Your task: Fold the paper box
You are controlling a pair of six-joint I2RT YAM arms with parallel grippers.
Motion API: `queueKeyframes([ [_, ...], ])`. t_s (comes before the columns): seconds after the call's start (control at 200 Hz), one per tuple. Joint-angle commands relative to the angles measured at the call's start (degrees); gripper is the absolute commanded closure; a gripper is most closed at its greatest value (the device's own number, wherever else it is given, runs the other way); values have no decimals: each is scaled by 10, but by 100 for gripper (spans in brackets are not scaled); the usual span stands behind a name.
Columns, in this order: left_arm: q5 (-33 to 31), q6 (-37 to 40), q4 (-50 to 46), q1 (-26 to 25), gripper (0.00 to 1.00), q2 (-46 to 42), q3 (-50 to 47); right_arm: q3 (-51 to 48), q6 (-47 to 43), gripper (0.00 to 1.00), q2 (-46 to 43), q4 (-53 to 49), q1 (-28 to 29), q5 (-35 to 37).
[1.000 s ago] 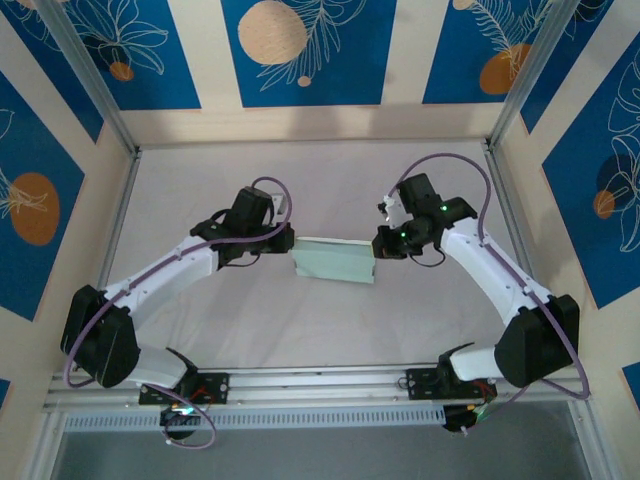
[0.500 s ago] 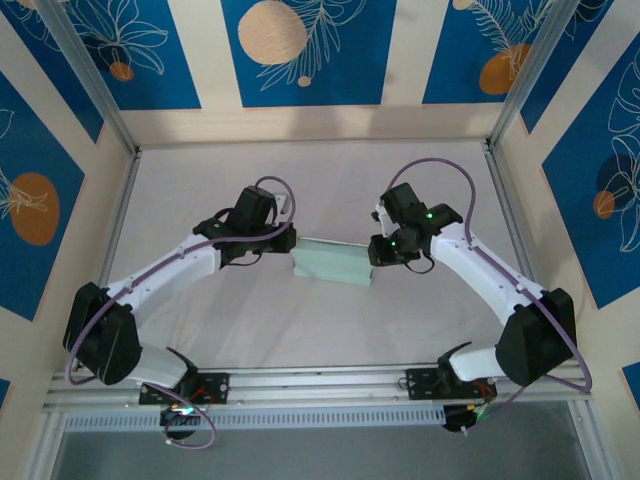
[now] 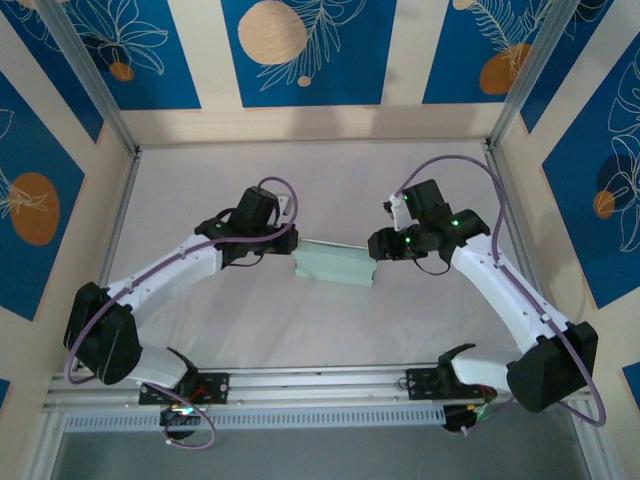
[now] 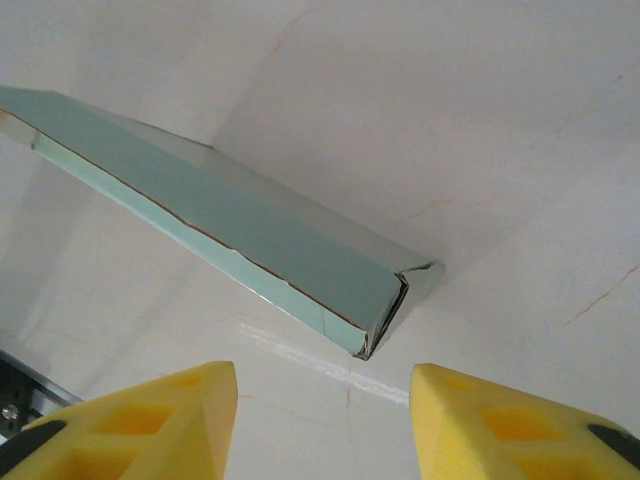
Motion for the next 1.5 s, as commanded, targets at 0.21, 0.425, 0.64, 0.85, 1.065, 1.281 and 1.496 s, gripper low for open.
queueKeyframes([
  [0.21, -10, 30, -34, -8, 95, 14, 8, -26, 101, 51, 20, 41, -15, -37],
  [0.425, -20, 48, -44, -8, 96, 11, 5, -44, 109, 56, 37, 59, -5, -23],
  [0.64, -36, 79, -56, -11, 97, 15, 13, -47, 104, 56, 49, 61, 5, -23],
  [0.85, -59, 105, -72, -18, 97, 17, 31, -45, 97, 57, 52, 60, 7, -19],
  [1.065, -67, 97, -53, -30, 98, 23, 10, -46, 96, 57, 53, 63, 7, -24],
  [1.281, -84, 66, -9, -39, 100, 10, -33, -50, 98, 61, 53, 66, 6, -29],
  [1.496, -95, 52, 23, -42, 100, -12, -76, -49, 101, 61, 41, 67, -1, -51],
])
